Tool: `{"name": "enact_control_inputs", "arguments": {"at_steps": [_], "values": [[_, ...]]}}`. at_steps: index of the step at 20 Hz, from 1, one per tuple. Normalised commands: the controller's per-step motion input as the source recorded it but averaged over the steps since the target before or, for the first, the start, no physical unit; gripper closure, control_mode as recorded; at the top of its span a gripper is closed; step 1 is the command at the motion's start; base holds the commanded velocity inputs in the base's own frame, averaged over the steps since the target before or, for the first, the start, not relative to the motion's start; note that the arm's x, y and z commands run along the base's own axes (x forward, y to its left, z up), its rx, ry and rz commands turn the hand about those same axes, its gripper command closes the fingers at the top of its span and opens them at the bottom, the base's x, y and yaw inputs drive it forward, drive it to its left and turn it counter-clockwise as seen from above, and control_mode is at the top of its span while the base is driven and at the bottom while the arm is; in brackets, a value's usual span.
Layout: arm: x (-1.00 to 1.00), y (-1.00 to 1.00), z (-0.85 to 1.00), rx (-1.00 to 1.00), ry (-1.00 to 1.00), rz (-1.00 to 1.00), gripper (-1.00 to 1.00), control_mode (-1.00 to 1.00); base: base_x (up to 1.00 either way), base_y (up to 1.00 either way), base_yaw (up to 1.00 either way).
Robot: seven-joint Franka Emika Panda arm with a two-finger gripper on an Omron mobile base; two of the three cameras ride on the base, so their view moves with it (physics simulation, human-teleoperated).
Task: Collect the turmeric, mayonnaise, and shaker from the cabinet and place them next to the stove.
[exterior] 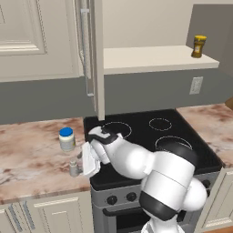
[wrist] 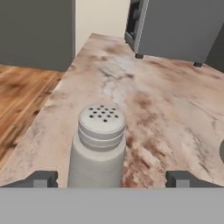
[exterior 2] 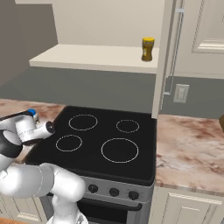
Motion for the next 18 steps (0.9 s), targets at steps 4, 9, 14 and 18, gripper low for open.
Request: {"name": "enact_control_inputs", "arguments": {"at_steps": [4, 9, 14, 18], "values": [[0.0, -0.47, 0.23, 0.0, 0.01, 0.0, -1.0, -1.0, 0.0, 0.0, 0.0], [-0.06, -0.45, 0.48, 0.01, -0.01, -0.07, -1.0, -1.0, 0.0, 0.0, 0.0], [-0.02, -0.4, 0.68, 0.0, 0.0, -0.19, -1.0, -1.0, 0.0, 0.0, 0.0], [-0.04, -0.49, 0.82, 0.0, 0.0, -0.25, -1.0, -1.0, 0.0, 0.0, 0.0]]}}
